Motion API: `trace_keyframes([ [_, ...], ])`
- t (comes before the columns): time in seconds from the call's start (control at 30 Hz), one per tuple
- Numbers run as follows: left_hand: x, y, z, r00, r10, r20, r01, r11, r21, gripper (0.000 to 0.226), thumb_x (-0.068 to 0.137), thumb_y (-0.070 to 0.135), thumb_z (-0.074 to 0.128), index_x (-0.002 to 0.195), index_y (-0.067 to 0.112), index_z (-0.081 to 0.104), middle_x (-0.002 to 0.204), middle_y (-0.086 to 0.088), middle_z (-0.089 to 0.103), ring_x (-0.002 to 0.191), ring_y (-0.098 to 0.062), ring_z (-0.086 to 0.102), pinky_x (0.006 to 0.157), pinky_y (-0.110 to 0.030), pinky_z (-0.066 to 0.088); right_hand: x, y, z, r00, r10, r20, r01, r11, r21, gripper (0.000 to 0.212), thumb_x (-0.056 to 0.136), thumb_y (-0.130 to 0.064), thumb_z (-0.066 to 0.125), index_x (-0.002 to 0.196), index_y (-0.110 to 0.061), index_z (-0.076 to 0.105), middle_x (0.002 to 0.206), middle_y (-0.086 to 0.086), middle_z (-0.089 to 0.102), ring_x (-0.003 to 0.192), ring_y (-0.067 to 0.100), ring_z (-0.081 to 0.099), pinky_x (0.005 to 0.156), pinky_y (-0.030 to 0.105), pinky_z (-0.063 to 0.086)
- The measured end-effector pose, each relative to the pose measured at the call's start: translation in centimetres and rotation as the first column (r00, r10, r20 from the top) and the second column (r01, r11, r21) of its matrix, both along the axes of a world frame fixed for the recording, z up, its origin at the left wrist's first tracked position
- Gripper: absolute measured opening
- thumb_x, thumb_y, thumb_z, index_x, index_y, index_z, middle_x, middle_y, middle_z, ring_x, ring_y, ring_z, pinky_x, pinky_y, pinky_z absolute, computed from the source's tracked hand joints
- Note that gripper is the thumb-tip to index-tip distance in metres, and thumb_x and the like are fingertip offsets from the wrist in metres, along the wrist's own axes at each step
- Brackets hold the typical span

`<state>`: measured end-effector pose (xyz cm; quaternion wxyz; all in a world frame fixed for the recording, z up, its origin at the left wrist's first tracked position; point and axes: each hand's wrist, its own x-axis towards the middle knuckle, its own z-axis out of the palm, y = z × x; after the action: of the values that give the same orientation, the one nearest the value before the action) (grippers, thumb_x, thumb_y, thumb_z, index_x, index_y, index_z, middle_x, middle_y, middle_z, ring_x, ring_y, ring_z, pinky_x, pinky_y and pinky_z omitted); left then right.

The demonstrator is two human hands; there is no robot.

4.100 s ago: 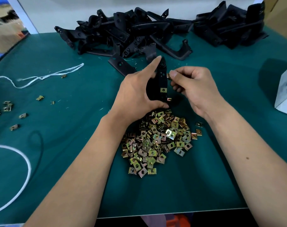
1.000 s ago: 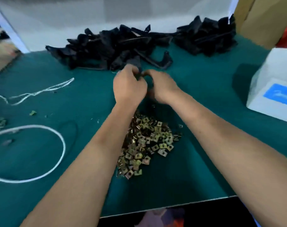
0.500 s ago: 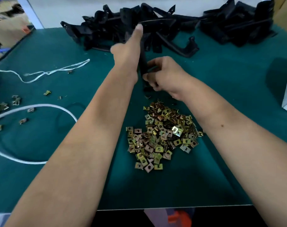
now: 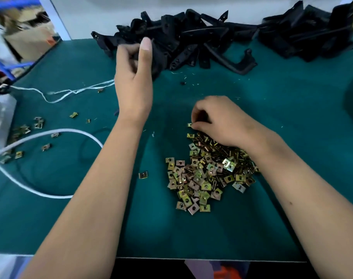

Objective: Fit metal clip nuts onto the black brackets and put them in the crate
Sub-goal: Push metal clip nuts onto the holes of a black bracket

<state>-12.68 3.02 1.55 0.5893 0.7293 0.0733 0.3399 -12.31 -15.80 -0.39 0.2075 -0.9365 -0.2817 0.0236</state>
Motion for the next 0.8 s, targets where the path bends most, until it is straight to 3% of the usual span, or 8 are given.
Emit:
trace_keyframes([
  [0.17, 0.2, 1.1, -1.8, 0.986, -0.139, -0.09, 0.155, 0.967, 0.202, 0.03, 0.091, 0.051, 0.069, 0.097, 0.023, 0.062, 0.083, 0.01, 0.06, 0.077, -0.005, 0.053, 0.075, -0.024, 0.047, -0.1, -0.6, -0.7, 0.995, -0.03, 0.094, 0.016, 0.99, 0.143, 0.008, 0.099, -0.023, 0.066, 0.096, -0.018, 0.072, 0.098, -0.004, 0.066, 0.09, 0.012, 0.059, 0.083, 0.025, 0.045],
  [0.27, 0.5, 1.0, -3.0, 0.96, -0.238, -0.148, 0.275, 0.9, 0.338, 0.04, 0.083, 0.047, 0.08, 0.103, 0.015, 0.065, 0.085, 0.009, 0.064, 0.081, -0.015, 0.062, 0.079, -0.029, 0.052, 0.2, -1.1, -0.8, 0.995, -0.098, 0.036, 0.084, 0.955, 0.283, 0.007, 0.098, -0.018, 0.066, 0.093, -0.018, 0.07, 0.088, -0.006, 0.072, 0.077, 0.007, 0.064, 0.076, 0.022, 0.049],
  [0.37, 0.6, 1.1, -4.0, 0.916, -0.337, -0.218, 0.399, 0.823, 0.405, 0.049, 0.077, 0.043, 0.087, 0.112, 0.016, 0.066, 0.088, 0.004, 0.065, 0.089, -0.02, 0.066, 0.09, -0.036, 0.055, 0.4, -1.2, -0.9, 0.967, -0.104, -0.234, 0.226, 0.779, 0.585, 0.008, 0.097, -0.003, 0.061, 0.09, -0.007, 0.063, 0.077, 0.005, 0.075, 0.062, 0.013, 0.069, 0.061, 0.026, 0.055],
  [0.43, 0.6, 1.2, -4.0, 0.897, -0.383, -0.223, 0.442, 0.801, 0.403, 0.056, 0.073, 0.046, 0.089, 0.116, 0.019, 0.066, 0.09, -0.001, 0.068, 0.09, -0.016, 0.067, 0.094, -0.034, 0.053, 0.6, -1.4, -0.9, 0.937, -0.066, -0.344, 0.302, 0.65, 0.698, 0.011, 0.095, 0.003, 0.06, 0.089, -0.006, 0.062, 0.073, 0.007, 0.073, 0.062, 0.015, 0.069, 0.057, 0.025, 0.054],
  [0.53, 0.4, 0.8, -3.8, 0.87, -0.433, -0.237, 0.494, 0.768, 0.408, 0.067, 0.066, 0.049, 0.092, 0.12, 0.021, 0.064, 0.094, -0.002, 0.072, 0.094, -0.014, 0.07, 0.098, -0.034, 0.053, 0.8, -1.6, -1.1, 0.919, -0.064, -0.388, 0.346, 0.6, 0.721, 0.015, 0.091, 0.004, 0.067, 0.089, -0.012, 0.068, 0.07, 0.0, 0.07, 0.063, 0.011, 0.065, 0.059, 0.023, 0.052],
  [0.67, 0.1, 0.1, -3.8, 0.865, -0.445, -0.233, 0.502, 0.744, 0.441, 0.069, 0.064, 0.046, 0.094, 0.122, 0.021, 0.065, 0.097, -0.003, 0.072, 0.097, -0.021, 0.07, 0.096, -0.043, 0.053, 0.9, -1.6, -1.0, 0.892, -0.014, -0.451, 0.394, 0.512, 0.763, 0.016, 0.091, 0.004, 0.069, 0.096, -0.009, 0.077, 0.074, 0.006, 0.071, 0.067, 0.012, 0.063, 0.062, 0.021, 0.051],
  [0.8, 0.0, -0.1, -3.8, 0.885, -0.413, -0.217, 0.465, 0.737, 0.491, 0.068, 0.064, 0.048, 0.094, 0.12, 0.023, 0.065, 0.096, 0.0, 0.071, 0.096, -0.018, 0.069, 0.094, -0.044, 0.053, 0.9, -1.6, -0.8, 0.875, -0.015, -0.485, 0.436, 0.461, 0.773, 0.014, 0.09, 0.005, 0.071, 0.096, -0.006, 0.077, 0.075, 0.007, 0.072, 0.064, 0.012, 0.064, 0.058, 0.02, 0.05],
])
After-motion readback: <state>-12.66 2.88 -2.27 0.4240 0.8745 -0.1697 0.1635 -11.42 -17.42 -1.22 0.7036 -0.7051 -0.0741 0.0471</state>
